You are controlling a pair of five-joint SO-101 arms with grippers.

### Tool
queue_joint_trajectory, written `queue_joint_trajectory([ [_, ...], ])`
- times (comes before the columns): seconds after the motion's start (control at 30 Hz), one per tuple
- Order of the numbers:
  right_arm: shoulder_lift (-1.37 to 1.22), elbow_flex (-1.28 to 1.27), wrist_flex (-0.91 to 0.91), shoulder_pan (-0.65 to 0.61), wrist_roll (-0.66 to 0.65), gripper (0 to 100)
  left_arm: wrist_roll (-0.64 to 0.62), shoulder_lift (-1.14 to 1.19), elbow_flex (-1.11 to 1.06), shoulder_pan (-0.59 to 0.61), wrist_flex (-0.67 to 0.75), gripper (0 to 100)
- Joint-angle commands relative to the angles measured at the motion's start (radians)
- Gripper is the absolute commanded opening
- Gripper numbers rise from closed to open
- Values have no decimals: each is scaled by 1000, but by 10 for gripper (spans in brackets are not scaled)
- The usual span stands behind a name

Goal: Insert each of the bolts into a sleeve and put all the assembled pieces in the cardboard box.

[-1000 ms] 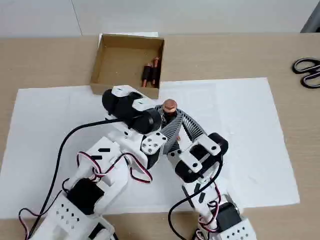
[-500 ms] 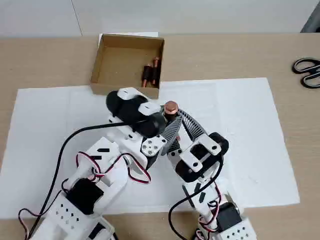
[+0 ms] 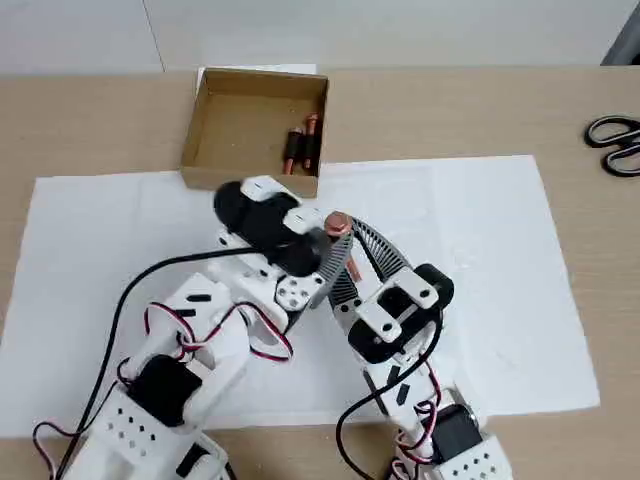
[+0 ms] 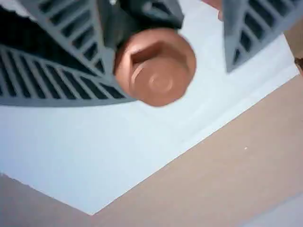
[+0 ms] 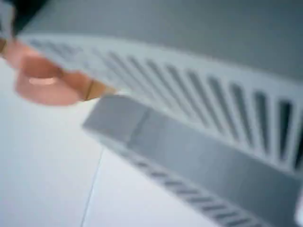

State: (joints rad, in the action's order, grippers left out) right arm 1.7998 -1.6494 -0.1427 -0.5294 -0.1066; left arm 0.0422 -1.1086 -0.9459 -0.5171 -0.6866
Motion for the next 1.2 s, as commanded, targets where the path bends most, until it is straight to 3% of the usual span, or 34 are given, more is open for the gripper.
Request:
queue_joint_trajectory([
  [0.0, 18, 68, 19, 5, -6, 5, 9, -15, 13, 32, 3, 145],
  [0.43, 18, 61, 19, 8, -6, 5, 2, -17, 166, -66, -3, 141],
  [0.63, 16, 60, 16, 10, -6, 4, 2, -17, 295, -58, -115, 138],
  [0.8, 16, 60, -110, 13, -8, 4, 2, -18, 372, 31, -117, 2],
  [1.0, 16, 100, -186, 87, -9, 4, -81, -57, 337, 143, -106, 5],
  [1.17, 16, 176, -381, 108, -3, 4, -95, -210, 154, 242, 31, 5],
])
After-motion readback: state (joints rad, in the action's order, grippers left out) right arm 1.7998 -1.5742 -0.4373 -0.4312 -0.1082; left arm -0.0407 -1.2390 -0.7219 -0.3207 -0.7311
